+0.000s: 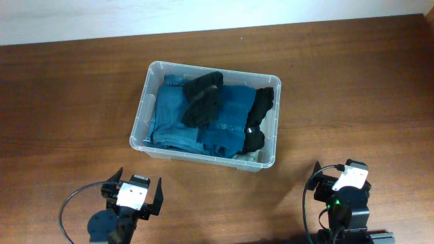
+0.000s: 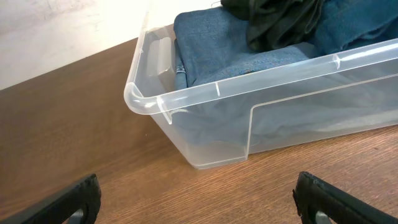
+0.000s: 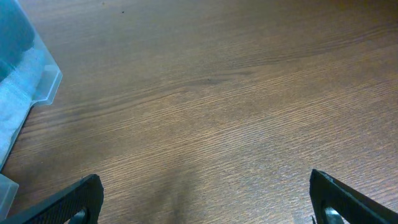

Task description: Pack container

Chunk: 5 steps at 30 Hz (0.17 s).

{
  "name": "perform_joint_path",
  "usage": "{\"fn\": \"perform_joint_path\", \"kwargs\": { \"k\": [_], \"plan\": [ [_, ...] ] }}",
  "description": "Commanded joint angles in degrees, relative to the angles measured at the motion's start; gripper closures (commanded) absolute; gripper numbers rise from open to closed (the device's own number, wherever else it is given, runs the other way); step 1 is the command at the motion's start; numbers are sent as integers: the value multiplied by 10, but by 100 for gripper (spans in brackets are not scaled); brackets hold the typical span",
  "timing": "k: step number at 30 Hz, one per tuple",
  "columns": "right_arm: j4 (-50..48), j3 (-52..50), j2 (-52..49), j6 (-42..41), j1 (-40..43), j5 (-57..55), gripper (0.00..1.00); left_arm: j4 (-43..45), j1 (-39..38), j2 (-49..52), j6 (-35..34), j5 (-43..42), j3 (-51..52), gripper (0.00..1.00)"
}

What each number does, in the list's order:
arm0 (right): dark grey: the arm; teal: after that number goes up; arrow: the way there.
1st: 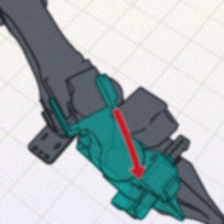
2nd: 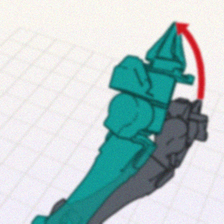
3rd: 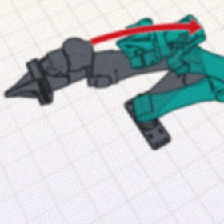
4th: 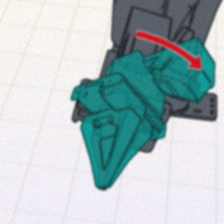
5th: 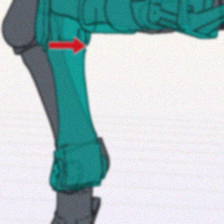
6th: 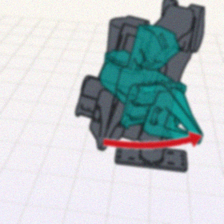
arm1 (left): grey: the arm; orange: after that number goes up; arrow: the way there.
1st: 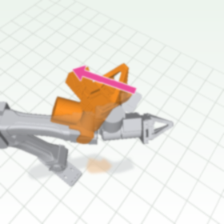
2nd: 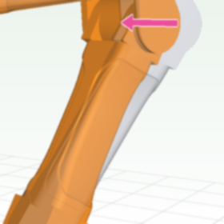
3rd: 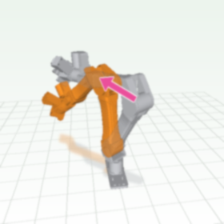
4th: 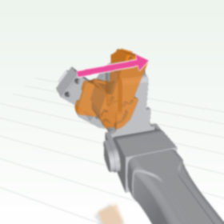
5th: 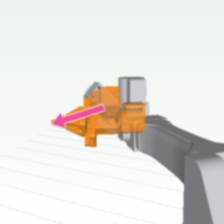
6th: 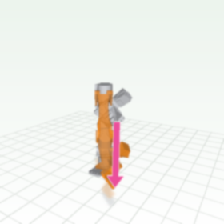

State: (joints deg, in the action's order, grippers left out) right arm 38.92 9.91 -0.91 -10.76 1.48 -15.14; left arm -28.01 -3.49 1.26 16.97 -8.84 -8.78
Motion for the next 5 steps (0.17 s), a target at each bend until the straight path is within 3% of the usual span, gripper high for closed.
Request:
{"fn": "perform_joint_path", "kwargs": {
  "k": [1, 5],
  "plan": [
    [-1, -5, 6, -6, 5, -1, 2, 1, -2, -6, 7, -8, 8, 0],
    [-1, -5, 6, -6, 5, -1, 2, 1, -2, -6, 7, -8, 8, 0]
  ]
}}
